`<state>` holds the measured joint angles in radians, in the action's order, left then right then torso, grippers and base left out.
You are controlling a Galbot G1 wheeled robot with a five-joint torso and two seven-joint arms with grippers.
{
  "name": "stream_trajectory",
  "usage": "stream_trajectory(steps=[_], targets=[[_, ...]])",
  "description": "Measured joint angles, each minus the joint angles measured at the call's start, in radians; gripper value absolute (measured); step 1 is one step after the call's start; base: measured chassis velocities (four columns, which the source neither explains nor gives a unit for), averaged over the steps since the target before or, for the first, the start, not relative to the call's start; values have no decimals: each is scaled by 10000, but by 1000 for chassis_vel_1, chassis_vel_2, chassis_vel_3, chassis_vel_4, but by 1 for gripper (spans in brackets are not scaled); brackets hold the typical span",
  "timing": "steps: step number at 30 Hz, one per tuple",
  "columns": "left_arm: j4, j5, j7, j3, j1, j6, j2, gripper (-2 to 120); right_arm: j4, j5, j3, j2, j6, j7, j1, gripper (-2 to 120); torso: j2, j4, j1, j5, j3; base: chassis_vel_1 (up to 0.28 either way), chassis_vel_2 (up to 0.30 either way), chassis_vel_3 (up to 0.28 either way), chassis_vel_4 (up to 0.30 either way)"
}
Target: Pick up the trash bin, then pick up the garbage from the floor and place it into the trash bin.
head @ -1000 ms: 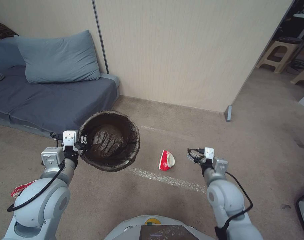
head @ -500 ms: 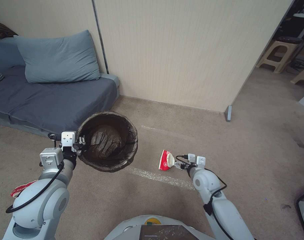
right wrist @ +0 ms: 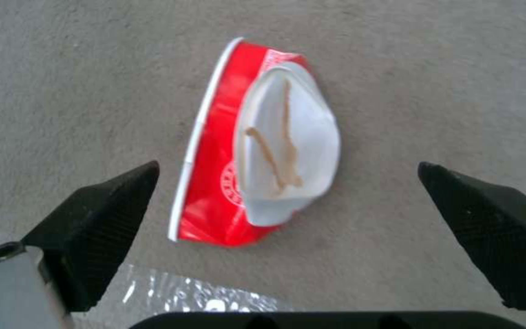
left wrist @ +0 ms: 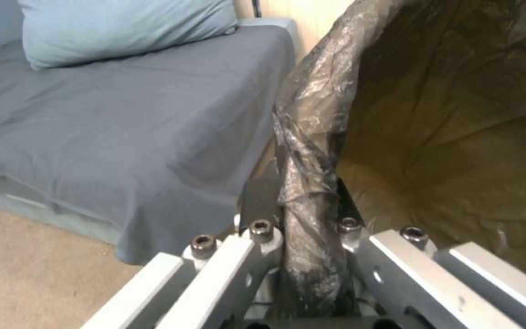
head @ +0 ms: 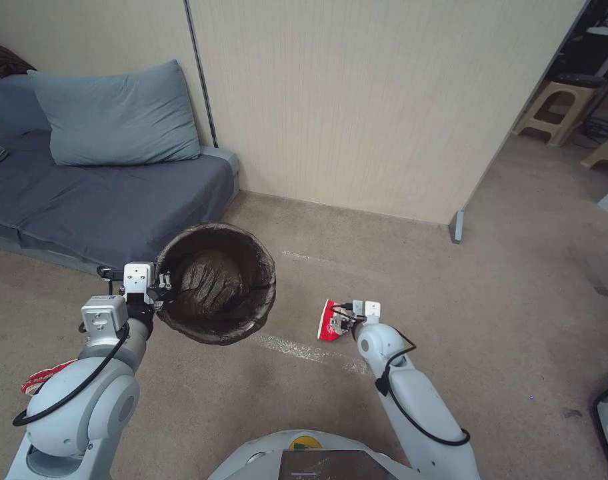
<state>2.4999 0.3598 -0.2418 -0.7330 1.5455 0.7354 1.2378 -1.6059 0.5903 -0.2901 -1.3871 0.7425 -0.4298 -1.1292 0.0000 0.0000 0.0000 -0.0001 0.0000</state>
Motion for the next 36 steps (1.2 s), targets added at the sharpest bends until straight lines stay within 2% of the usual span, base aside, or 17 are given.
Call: stream_trajectory(steps=[9, 36], targets=[[0, -44, 55, 34, -27, 0, -46, 0, 1249, -214, 744, -138, -46, 289, 937, 100, 0, 0, 0, 0, 0, 0, 0, 0, 0], [0, -82, 159, 65, -53, 0, 8, 0, 3214, -427, 766, -318, -67, 795, 2090, 100, 0, 0, 0, 1, 0, 0, 0, 0, 0]])
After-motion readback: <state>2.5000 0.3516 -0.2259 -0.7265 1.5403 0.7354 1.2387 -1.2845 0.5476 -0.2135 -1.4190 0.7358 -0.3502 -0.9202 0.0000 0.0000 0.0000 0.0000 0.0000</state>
